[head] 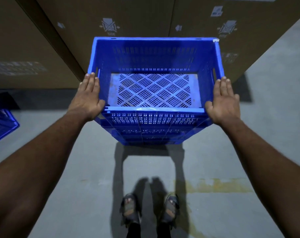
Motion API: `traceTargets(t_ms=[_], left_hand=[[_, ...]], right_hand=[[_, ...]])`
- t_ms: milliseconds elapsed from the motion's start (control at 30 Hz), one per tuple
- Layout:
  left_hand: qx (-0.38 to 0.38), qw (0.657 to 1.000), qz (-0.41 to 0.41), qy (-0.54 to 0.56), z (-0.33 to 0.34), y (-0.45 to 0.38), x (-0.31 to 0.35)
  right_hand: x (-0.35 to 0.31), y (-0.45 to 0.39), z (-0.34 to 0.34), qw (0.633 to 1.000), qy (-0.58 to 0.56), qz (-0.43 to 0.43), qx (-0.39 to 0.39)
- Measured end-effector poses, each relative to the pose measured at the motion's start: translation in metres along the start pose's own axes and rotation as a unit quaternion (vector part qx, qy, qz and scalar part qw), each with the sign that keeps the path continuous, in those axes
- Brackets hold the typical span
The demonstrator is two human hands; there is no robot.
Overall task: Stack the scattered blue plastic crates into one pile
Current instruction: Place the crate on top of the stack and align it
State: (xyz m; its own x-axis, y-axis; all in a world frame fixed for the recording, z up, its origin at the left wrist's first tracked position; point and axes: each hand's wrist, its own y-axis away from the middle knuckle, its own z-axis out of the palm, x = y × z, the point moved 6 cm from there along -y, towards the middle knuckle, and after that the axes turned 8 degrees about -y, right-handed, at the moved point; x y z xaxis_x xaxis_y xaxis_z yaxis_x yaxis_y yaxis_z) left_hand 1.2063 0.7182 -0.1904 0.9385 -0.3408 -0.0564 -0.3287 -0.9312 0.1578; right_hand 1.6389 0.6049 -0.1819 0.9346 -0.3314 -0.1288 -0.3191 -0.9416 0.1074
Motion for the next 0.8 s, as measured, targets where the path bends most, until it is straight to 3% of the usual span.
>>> traceTargets(t_ms=[433, 633, 800], left_hand=[[-0.003, 1.0, 0.009, 0.005, -0.007, -0.013, 0.004], [0.001, 1.0, -0.01, -0.008, 0.004, 0.008, 0.017], [0.001, 1.0, 0.001, -0.015, -0.003, -0.006, 0.014]], right_hand=[[0.005, 0.008, 0.005, 1.0, -0.004, 0.018, 0.014], [0.01, -0.018, -0.004, 1.0, 0.003, -0.015, 0.002], [0.012, -0.001, 0.002, 1.0, -0.012, 0.015, 0.022]])
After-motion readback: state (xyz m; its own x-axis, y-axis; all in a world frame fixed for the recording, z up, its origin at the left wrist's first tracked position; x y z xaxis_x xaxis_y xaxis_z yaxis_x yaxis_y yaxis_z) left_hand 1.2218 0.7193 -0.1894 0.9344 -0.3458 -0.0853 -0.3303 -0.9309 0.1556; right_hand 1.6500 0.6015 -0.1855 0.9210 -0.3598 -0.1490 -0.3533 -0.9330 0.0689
